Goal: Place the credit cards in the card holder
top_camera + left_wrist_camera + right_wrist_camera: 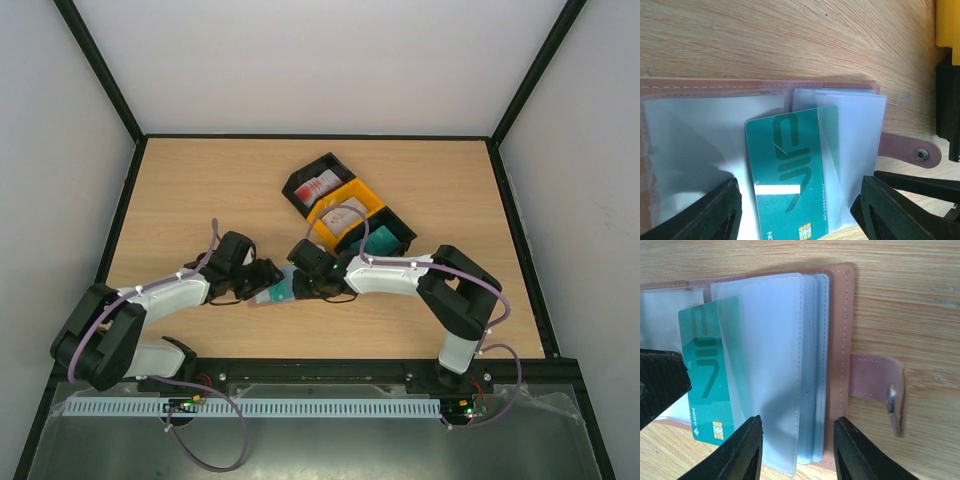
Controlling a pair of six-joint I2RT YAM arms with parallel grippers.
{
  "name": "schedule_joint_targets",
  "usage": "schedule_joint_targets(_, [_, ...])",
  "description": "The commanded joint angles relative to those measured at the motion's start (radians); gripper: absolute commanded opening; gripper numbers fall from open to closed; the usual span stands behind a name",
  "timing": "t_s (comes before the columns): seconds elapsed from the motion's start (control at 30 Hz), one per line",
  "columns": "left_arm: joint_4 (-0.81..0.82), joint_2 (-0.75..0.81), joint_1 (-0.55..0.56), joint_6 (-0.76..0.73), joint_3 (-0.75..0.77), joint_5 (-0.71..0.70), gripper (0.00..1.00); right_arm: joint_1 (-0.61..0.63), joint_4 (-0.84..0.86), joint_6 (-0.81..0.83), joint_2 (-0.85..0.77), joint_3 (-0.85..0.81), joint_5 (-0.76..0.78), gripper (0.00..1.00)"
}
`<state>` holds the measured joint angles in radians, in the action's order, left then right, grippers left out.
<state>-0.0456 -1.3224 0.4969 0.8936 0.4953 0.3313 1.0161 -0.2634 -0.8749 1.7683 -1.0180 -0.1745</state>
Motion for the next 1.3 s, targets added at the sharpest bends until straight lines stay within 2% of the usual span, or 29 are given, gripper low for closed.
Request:
schedule_joint_targets(0.0, [-0.027,-0.023,0.007,-0.007,0.002,0.007,0.65,0.007,-0.025,0.012,0.024,-0.027,0.024,0.38])
schedule_joint_targets(0.2, [0.021,-0.066,0.031,-0.001,0.012,0.032,0.52,0.006,0.022,0.014,0.024,-0.024,-0.01,0.4])
schedule_joint_targets(0.8, [0.168,-0.133,0.054,-0.014,0.05,0.087,0.44,0.006,0.035,0.025,0.009,-0.021,0.021,0.41])
schedule_joint_targets(1.07, [0.181,-0.151,0.071,-0.025,0.067,0.094,0.33,0.006,0.047,0.038,0.003,-0.017,0.012,0.41])
schedule_joint_targets(1.13, [0.166,-0.154,0.072,-0.031,0.071,0.089,0.33,0.006,0.035,0.039,0.001,-0.019,0.026,0.41])
schedule_joint_targets(1.27, [0.13,-0.134,0.073,-0.045,0.076,0.076,0.41,0.006,-0.001,0.032,-0.018,-0.023,0.077,0.43])
